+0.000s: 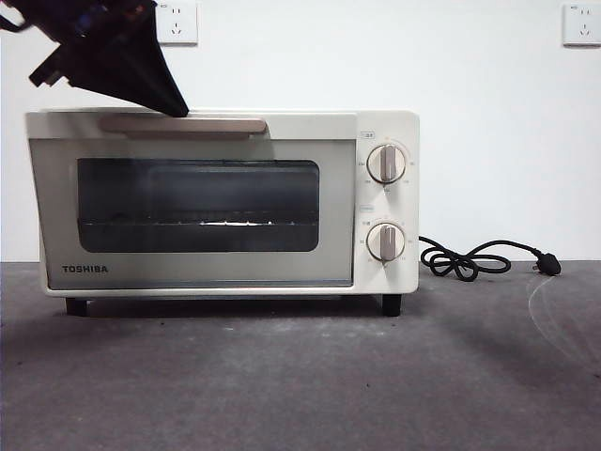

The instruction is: Take the corn from the table,put the corn in the oven

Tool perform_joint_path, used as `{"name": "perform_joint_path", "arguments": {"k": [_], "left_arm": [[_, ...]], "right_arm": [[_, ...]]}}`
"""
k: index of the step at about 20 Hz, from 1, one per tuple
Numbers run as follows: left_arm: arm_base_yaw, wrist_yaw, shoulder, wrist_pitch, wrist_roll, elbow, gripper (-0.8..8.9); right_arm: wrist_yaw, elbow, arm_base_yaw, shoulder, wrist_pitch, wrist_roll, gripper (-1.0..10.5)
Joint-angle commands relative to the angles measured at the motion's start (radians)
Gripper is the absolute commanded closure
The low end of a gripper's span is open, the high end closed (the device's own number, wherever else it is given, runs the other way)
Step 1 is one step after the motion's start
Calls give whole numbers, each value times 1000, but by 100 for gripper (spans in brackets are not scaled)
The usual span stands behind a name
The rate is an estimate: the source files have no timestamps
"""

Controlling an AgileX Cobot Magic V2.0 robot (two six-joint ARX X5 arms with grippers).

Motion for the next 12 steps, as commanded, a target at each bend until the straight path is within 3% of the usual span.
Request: {"name": "perform_joint_path", "arguments": {"k": [1, 7, 12], "left_arm": [[-10, 15, 38, -123, 28, -43, 818], [-35, 105, 26, -239, 72, -43, 819], [-97, 119, -45, -297, 71, -43, 819]], "right_arm": [[1, 3, 2, 1, 6, 4, 958], [2, 4, 2, 1, 8, 0, 958], [2, 4, 2, 1, 9, 0, 958]]}}
